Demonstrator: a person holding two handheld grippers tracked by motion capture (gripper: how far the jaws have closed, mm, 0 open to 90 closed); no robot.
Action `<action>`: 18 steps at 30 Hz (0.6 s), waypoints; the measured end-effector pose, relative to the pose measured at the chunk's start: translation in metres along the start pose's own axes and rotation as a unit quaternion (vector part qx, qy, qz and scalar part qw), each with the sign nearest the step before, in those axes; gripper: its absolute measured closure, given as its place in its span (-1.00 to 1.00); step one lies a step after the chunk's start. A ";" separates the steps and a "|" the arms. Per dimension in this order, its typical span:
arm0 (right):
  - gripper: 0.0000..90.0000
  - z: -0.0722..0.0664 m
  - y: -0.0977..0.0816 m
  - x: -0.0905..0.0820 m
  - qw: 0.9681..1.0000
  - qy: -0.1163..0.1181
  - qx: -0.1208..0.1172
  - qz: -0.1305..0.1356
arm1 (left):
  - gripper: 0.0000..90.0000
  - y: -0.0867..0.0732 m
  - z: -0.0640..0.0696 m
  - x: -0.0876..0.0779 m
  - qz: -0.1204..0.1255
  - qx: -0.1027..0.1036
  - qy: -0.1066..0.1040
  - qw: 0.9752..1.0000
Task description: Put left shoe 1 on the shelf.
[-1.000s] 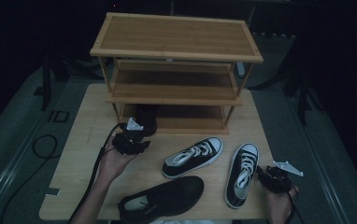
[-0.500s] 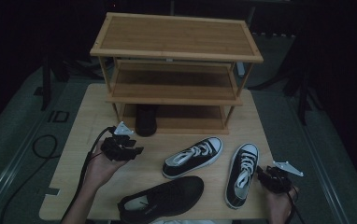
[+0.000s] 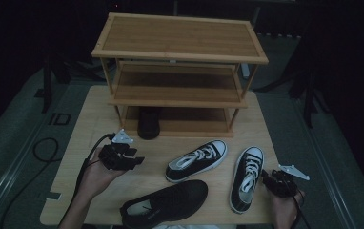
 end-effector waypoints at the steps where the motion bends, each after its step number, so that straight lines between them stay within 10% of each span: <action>1: 0.21 0.000 0.000 0.000 1.000 0.000 0.000 0.000 | 0.21 0.000 0.002 -0.002 0.000 0.003 -0.002 1.000; 18: 0.21 0.000 0.000 0.000 1.000 -0.001 0.000 0.000 | 0.26 -0.016 0.036 -0.013 -0.022 0.058 -0.064 0.996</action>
Point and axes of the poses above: each handheld gripper's, and its own axes: x roughly forward along the jaws, y roughly out of its top, z roughly to its right, the point moved 9 cm from there along x, roughly forward along the jaws, and after that the axes turned 6 degrees about -z, right-handed, at the moved point
